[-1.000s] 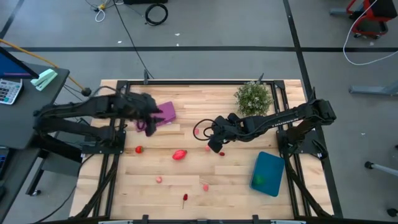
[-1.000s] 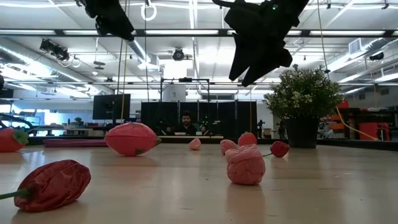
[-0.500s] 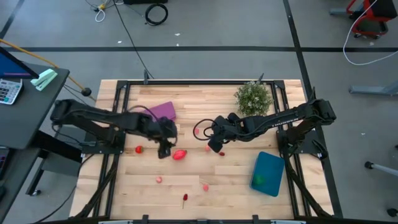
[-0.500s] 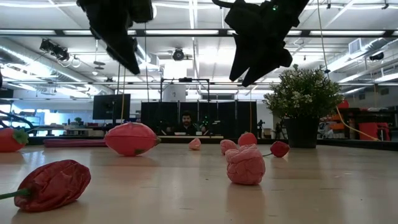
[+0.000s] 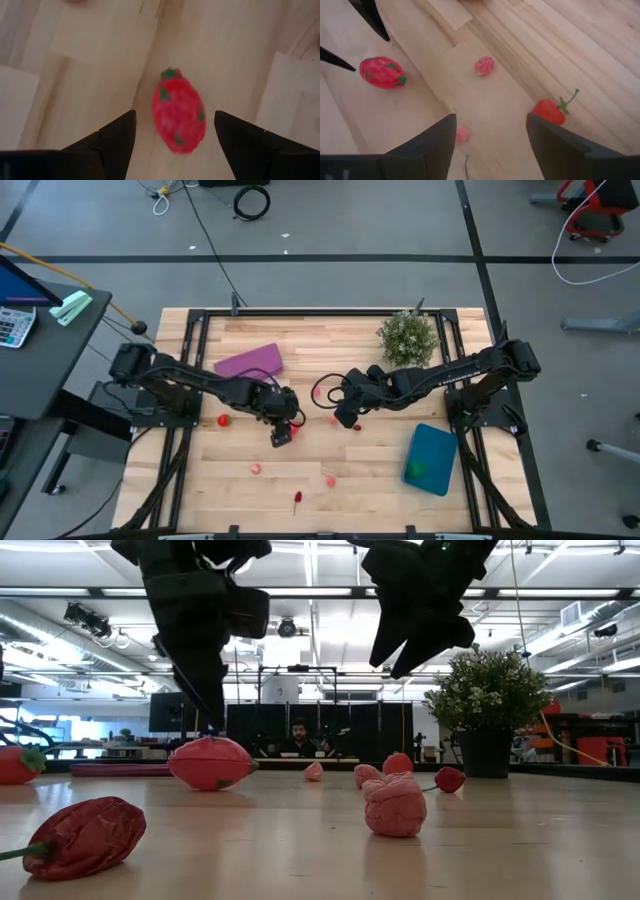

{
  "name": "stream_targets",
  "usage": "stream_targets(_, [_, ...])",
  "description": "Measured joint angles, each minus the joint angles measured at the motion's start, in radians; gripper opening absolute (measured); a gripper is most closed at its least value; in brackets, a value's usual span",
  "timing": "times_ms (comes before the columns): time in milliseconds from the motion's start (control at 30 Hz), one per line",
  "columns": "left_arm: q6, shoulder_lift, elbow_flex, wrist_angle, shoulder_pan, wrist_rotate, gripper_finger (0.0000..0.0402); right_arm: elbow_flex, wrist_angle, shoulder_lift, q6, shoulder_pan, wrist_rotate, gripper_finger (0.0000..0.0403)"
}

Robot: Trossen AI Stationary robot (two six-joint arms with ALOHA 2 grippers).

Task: Pick and placing Produce into tupperware
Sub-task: Put the red dragon fruit into the blue bin

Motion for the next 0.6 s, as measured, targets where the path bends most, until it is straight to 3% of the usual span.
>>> stream_targets(600, [-0.044, 0.047, 0.001, 0.039, -0.009, 0.001, 0.0277, 0.000, 0.001, 0.000, -0.133, -0.005, 0.002, 0.0250])
